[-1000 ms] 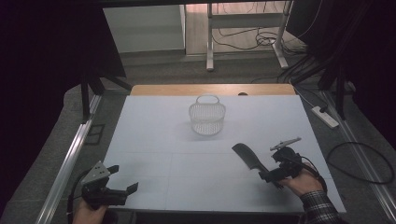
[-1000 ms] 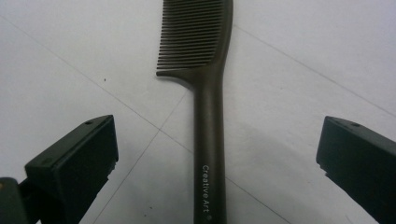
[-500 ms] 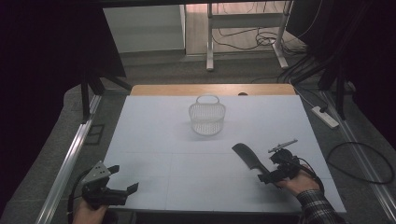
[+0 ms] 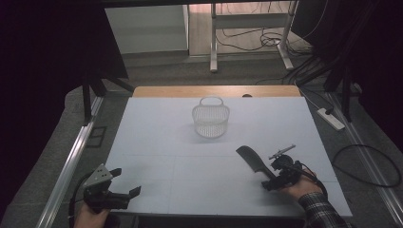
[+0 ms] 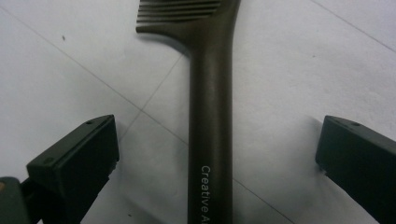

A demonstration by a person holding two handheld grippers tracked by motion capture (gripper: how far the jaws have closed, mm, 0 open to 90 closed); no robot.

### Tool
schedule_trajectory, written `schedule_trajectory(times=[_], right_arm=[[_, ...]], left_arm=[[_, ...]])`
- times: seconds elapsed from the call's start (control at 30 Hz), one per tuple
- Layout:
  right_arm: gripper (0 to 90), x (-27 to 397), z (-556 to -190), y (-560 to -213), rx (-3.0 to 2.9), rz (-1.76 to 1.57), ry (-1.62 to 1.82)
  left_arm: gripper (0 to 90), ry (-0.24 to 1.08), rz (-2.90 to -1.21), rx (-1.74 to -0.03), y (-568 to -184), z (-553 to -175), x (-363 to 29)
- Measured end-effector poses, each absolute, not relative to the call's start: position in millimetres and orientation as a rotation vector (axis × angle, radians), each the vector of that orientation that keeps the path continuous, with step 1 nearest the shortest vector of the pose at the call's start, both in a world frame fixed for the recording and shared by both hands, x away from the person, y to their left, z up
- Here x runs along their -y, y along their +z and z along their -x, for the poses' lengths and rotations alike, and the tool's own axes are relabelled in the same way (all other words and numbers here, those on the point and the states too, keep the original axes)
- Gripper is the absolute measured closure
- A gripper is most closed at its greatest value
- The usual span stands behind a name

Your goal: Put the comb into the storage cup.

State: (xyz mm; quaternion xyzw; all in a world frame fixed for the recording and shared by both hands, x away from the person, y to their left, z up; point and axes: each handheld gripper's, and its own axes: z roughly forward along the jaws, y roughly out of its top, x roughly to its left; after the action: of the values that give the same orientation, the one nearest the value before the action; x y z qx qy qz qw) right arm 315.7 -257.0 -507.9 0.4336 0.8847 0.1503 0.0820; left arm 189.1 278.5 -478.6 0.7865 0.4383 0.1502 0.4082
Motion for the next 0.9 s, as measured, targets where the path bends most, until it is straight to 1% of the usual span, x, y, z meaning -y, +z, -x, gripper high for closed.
schedule_trajectory(times=[0.07,0.1,0.2,0.33,0.4,0.43,0.47,0.5,0.57,0.9], right_arm=[[0.0,254.4,-314.7,-508.8,-2.649,-1.266,0.419],[2.0,253.3,-314.4,-508.1,-2.647,-1.265,0.406],[19.1,253.1,-312.5,-502.7,-2.658,-1.238,0.428],[38.2,254.0,-314.0,-497.3,-2.655,-1.252,0.432],[39.8,254.4,-314.7,-496.9,-2.653,-1.255,0.431],[42.5,254.3,-314.7,-496.8,-2.650,-1.256,0.432],[52.5,254.2,-314.4,-495.8,-2.651,-1.260,0.435],[60.6,254.4,-314.3,-494.8,-2.653,-1.255,0.437],[71.5,255.1,-314.4,-494.5,-2.644,-1.267,0.449],[72.9,258.6,-314.4,-493.5,-2.647,-1.295,0.486]], left_arm=[[0.9,0.379,-1.983,-1.105,-478.6,-189.1,-278.4],[0.9,0.379,-1.983,-1.105,-478.6,-189.1,-278.4],[0.9,0.377,-1.982,-1.106,-478.6,-189.2,-278.5],[0.9,0.378,-1.984,-1.104,-478.6,-189.2,-278.3],[0.9,0.378,-1.985,-1.102,-478.6,-189.2,-278.3],[0.9,0.379,-1.985,-1.102,-478.6,-189.3,-278.2],[0.9,0.378,-1.985,-1.102,-478.6,-189.3,-278.3],[0.9,0.378,-1.986,-1.102,-478.6,-189.3,-278.3],[0.9,0.378,-1.985,-1.101,-478.6,-189.2,-278.4],[0.9,0.382,-1.996,-1.100,-478.5,-189.4,-276.6]])
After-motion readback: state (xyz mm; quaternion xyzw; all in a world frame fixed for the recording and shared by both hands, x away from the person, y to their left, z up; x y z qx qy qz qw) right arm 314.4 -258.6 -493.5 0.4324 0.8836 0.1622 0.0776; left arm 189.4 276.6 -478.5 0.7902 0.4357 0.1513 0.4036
